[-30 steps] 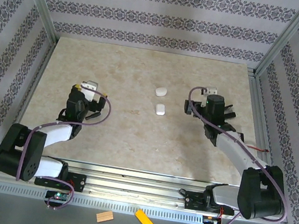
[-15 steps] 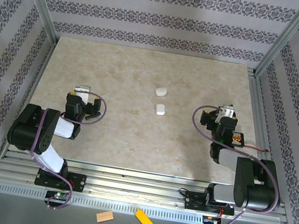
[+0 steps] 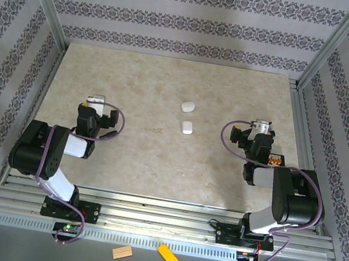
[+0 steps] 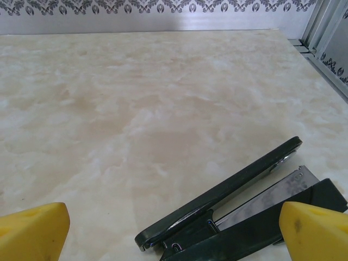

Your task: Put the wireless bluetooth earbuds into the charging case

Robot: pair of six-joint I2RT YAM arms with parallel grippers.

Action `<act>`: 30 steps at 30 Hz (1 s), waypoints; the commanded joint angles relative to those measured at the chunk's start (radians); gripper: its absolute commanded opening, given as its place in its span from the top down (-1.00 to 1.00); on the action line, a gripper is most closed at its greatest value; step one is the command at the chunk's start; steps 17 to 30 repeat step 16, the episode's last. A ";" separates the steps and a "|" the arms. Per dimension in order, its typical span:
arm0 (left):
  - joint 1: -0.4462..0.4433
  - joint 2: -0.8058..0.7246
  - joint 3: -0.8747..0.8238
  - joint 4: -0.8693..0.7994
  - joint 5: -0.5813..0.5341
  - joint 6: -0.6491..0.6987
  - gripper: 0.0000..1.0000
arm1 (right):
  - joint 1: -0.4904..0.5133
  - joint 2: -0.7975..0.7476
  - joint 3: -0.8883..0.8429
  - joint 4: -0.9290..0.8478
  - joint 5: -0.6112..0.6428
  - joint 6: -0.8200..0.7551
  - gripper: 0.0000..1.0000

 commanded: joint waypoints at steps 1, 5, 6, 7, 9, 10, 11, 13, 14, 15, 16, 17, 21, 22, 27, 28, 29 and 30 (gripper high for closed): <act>0.014 0.000 0.017 -0.023 0.020 -0.002 -0.99 | -0.012 -0.001 0.015 0.033 -0.023 -0.001 -0.97; 0.014 -0.001 0.021 -0.028 0.043 0.003 -0.99 | -0.012 -0.001 0.016 0.033 -0.023 -0.002 -0.97; 0.014 -0.001 0.021 -0.027 0.042 0.003 -0.99 | -0.012 0.000 0.015 0.033 -0.023 -0.002 -0.96; 0.014 -0.001 0.021 -0.029 0.045 0.005 -0.99 | -0.011 -0.001 0.015 0.033 -0.023 -0.003 -0.96; 0.014 -0.001 0.021 -0.030 0.043 0.005 -0.99 | -0.012 0.000 0.015 0.032 -0.023 -0.003 -0.97; 0.014 0.000 0.022 -0.031 0.044 0.005 -0.99 | -0.013 0.001 0.016 0.033 -0.023 -0.003 -0.96; 0.014 -0.001 0.022 -0.031 0.045 0.005 -0.99 | -0.012 0.000 0.016 0.033 -0.024 -0.003 -0.97; 0.014 0.000 0.022 -0.031 0.045 0.005 -0.99 | -0.012 0.000 0.016 0.033 -0.023 -0.003 -0.96; 0.014 -0.001 0.022 -0.031 0.046 0.005 -0.99 | -0.012 0.000 0.017 0.032 -0.023 -0.003 -0.96; 0.014 -0.001 0.022 -0.031 0.045 0.005 -0.99 | -0.012 0.000 0.017 0.033 -0.023 -0.003 -0.97; 0.014 -0.001 0.021 -0.030 0.047 0.004 -0.99 | -0.013 0.000 0.017 0.032 -0.023 -0.003 -0.96; 0.014 -0.001 0.021 -0.030 0.047 0.004 -0.99 | -0.013 0.000 0.017 0.032 -0.023 -0.003 -0.96; 0.014 -0.001 0.021 -0.030 0.047 0.004 -0.99 | -0.013 0.000 0.017 0.032 -0.023 -0.003 -0.96; 0.014 -0.001 0.021 -0.030 0.047 0.004 -0.99 | -0.013 0.000 0.017 0.032 -0.023 -0.003 -0.96; 0.014 -0.001 0.021 -0.030 0.047 0.004 -0.99 | -0.013 0.000 0.017 0.032 -0.023 -0.003 -0.96; 0.014 -0.001 0.021 -0.030 0.047 0.004 -0.99 | -0.013 0.000 0.017 0.032 -0.023 -0.003 -0.96; 0.014 -0.001 0.021 -0.030 0.047 0.004 -0.99 | -0.013 0.000 0.017 0.032 -0.023 -0.003 -0.96; 0.014 -0.001 0.021 -0.030 0.047 0.004 -0.99 | -0.013 0.000 0.017 0.032 -0.023 -0.003 -0.96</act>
